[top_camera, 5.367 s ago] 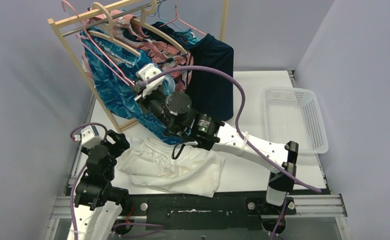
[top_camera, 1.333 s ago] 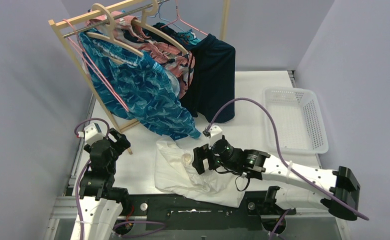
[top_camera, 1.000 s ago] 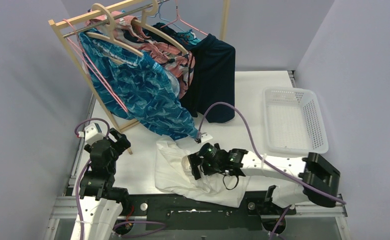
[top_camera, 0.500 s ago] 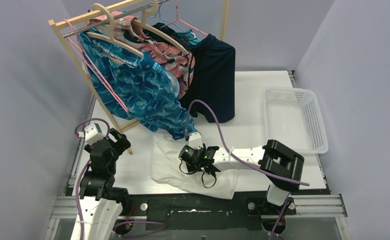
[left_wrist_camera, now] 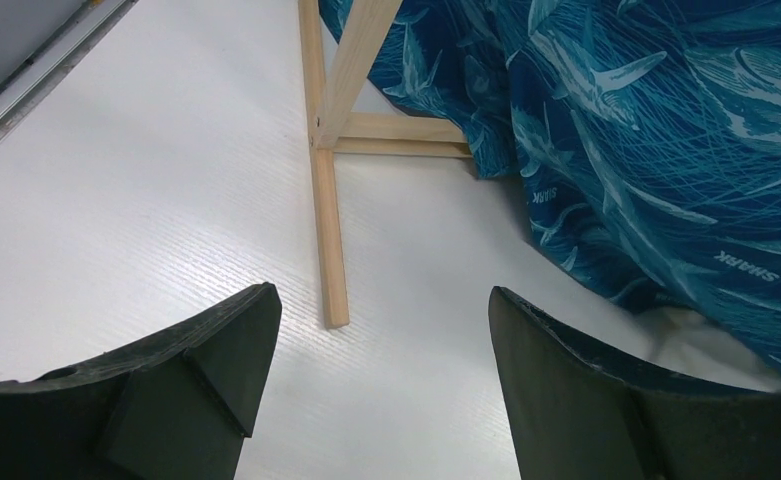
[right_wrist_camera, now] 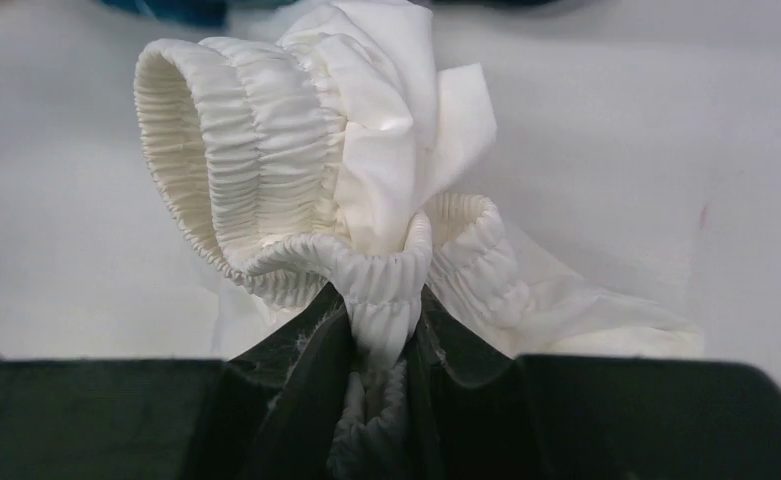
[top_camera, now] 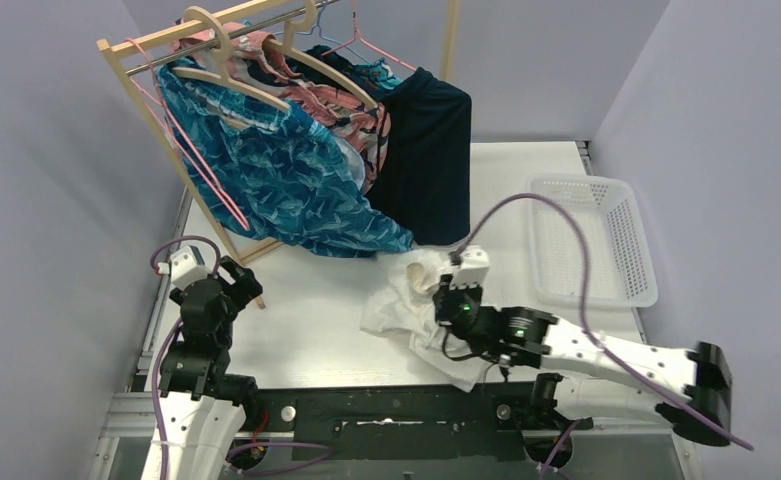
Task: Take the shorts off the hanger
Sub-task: Pick up the shorts at the center of the board.
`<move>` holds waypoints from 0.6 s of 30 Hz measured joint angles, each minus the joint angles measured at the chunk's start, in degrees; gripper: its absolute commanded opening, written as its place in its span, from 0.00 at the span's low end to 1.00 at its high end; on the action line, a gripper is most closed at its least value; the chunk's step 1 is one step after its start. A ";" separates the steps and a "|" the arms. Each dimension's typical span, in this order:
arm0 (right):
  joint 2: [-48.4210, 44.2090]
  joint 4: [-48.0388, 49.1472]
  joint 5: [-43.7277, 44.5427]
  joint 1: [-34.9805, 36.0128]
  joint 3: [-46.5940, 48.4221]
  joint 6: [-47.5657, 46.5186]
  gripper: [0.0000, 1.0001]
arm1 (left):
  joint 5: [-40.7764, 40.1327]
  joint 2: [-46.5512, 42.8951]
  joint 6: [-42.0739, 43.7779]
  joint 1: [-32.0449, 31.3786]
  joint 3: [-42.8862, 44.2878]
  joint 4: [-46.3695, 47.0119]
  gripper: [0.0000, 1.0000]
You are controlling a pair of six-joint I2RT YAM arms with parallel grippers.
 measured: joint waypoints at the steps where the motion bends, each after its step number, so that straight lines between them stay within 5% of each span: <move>1: -5.11 -0.37 1.60 -0.28 0.00 -0.11 0.00 | 0.02 0.11 0.00 0.00 0.00 0.02 0.76; 9: -21.90 -8.48 10.25 -7.15 4.55 -2.89 0.00 | 4.26 9.27 0.87 -0.02 1.64 -0.48 0.82; 18: -13.97 -14.91 18.53 -14.53 18.73 -11.85 0.00 | 8.28 24.09 -0.04 -3.28 10.16 -2.21 0.87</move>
